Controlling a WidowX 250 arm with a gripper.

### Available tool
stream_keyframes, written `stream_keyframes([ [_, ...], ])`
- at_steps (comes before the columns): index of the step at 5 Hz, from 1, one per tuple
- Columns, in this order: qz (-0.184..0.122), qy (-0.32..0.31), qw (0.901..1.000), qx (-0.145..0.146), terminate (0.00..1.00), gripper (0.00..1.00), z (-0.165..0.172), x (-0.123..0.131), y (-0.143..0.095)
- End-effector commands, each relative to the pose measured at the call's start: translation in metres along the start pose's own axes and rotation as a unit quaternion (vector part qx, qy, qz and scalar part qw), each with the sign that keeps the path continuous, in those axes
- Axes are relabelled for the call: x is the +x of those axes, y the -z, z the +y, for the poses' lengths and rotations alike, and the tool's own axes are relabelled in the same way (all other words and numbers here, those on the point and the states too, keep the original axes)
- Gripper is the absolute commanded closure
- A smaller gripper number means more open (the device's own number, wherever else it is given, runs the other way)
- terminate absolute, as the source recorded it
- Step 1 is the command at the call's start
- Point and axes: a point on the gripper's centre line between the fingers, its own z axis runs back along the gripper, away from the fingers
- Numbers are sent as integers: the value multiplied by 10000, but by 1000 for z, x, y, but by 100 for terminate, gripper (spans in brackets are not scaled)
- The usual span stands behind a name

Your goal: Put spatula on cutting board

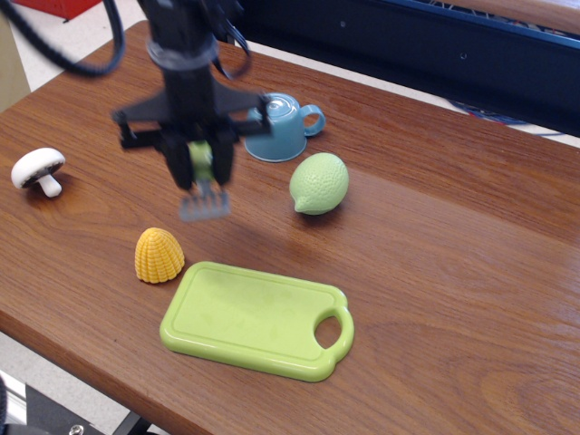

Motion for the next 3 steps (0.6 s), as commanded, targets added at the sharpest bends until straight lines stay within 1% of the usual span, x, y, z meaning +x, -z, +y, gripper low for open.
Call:
stream_keyframes([
  [1, -304, 352, 9989, -37, 0, 100, -8, -43, 5],
  [2, -408, 378, 9984, 44, 0, 100, -16, -58, 19],
  [3, -411, 416, 9982, 154, 0, 100, -20, -67, 27],
])
